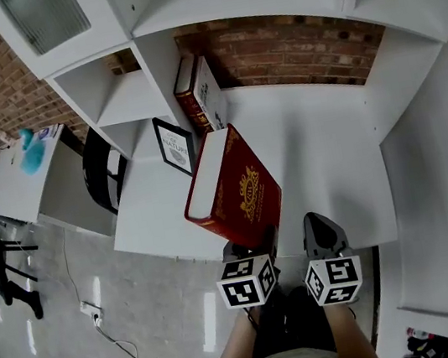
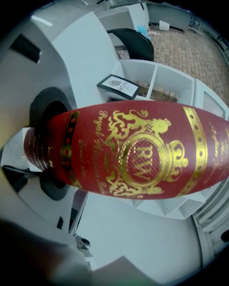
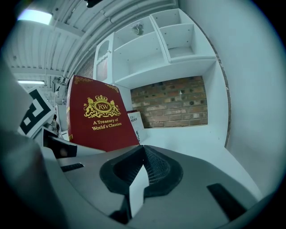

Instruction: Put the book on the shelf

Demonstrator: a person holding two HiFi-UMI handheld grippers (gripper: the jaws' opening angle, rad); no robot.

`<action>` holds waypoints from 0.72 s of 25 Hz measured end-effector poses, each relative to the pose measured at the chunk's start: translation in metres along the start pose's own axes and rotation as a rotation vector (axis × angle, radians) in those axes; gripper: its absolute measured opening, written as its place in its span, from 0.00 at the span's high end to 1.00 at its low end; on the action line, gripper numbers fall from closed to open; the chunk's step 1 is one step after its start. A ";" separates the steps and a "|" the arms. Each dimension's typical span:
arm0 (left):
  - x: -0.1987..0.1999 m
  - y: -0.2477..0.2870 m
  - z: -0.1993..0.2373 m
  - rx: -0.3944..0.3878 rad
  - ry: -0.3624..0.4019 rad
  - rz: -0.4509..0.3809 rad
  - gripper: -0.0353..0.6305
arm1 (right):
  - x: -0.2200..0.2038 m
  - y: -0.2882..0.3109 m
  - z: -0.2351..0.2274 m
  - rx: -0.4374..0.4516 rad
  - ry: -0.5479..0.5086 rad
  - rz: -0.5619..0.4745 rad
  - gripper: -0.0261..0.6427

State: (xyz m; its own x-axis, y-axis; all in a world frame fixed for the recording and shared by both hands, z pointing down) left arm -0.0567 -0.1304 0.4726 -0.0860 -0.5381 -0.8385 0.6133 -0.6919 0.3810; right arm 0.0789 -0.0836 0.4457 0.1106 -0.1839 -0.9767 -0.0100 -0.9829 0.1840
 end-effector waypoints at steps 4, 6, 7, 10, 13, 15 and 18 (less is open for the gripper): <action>0.006 0.015 0.004 -0.006 -0.009 0.006 0.58 | 0.000 0.015 -0.005 -0.007 -0.004 0.014 0.94; 0.008 0.022 0.006 -0.005 -0.010 0.010 0.58 | 0.000 0.023 -0.007 -0.004 -0.002 0.023 0.94; 0.009 0.026 0.007 -0.004 -0.010 0.013 0.58 | 0.000 0.027 -0.008 -0.003 -0.001 0.026 0.94; 0.014 0.039 0.009 0.007 -0.008 0.012 0.58 | 0.004 0.043 -0.012 0.015 -0.001 0.025 0.94; 0.018 0.058 0.011 0.022 -0.018 0.008 0.58 | 0.007 0.060 -0.021 0.035 -0.003 0.023 0.94; 0.023 0.071 0.010 0.028 -0.019 0.007 0.58 | 0.011 0.071 -0.029 0.043 -0.004 0.021 0.94; 0.034 0.091 0.007 0.038 -0.010 0.001 0.58 | 0.018 0.089 -0.046 0.052 0.000 0.018 0.94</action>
State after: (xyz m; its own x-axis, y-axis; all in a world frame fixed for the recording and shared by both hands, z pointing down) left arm -0.0096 -0.2149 0.4816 -0.0932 -0.5435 -0.8342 0.5831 -0.7089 0.3967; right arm 0.1252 -0.1735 0.4498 0.1102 -0.2017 -0.9732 -0.0633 -0.9786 0.1957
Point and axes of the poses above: the fingertips, and each gripper's own axes: y forward along the fingers, z to its left, x out of its top, the point moved 5 cm from there along -y, backward along the fingers, and after that the axes turned 9 degrees about -z, right-handed, at the moved point
